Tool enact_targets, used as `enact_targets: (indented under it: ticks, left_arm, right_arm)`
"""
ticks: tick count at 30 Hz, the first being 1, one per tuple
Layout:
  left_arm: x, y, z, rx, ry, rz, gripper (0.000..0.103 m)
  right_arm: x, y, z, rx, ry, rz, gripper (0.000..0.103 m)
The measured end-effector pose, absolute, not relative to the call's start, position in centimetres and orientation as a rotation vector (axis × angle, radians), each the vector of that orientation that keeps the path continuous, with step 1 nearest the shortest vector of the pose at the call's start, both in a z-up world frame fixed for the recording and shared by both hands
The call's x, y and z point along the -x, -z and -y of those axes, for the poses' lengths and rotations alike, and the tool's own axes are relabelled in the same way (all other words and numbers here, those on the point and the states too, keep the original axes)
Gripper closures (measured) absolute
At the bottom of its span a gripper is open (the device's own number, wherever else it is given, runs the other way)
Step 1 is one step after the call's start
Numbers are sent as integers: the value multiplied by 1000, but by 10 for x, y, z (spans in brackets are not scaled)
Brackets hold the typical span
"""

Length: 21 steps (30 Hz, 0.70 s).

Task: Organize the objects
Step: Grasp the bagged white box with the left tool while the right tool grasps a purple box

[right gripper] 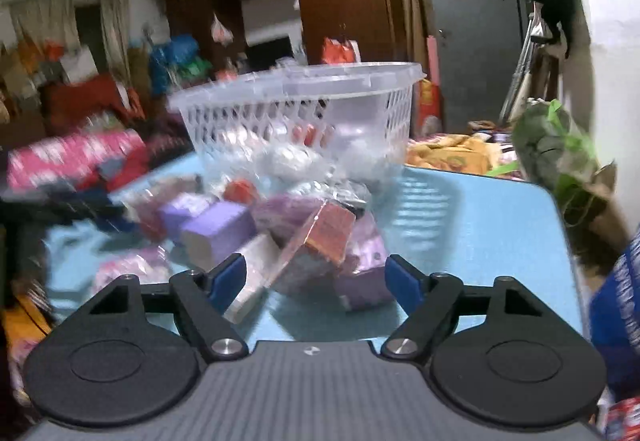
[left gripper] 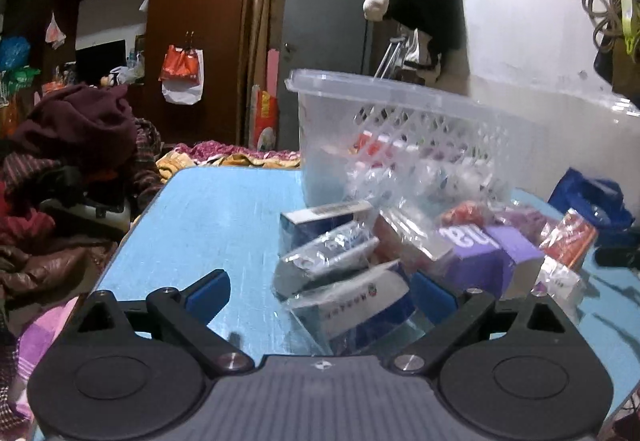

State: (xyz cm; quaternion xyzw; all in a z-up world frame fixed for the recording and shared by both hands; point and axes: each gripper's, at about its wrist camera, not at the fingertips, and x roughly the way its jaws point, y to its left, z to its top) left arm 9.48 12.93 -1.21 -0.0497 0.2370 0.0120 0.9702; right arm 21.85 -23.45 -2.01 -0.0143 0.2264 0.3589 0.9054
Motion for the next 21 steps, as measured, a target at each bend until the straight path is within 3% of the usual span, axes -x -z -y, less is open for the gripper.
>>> enact_targets:
  ticks: [6,8,9,10,12,21]
  left_arm:
    - [-107,16,-125,108,-43,-514,6]
    - [-105,16,-121,94,-30,-504,20]
    - [-104,17,-119,97,-15,-500,31]
    - [-102,17,-118,97,2,-502,35]
    - [-99,17,-114,76,10,-495,35]
    - [-91,20,-109,62,58,-495,27]
  right_arm:
    - [-217,19,262,-30,-686,-433,26]
    - [-218,19,265,-31,-655,-434,29]
    - [-220,19,263,-11,-634,-442,35]
    - [-223,20,258,14,-609,-457,40]
    - [-230,21,246,56,-592,-492,49]
    - [-237,27,204,185,-632,-521,50]
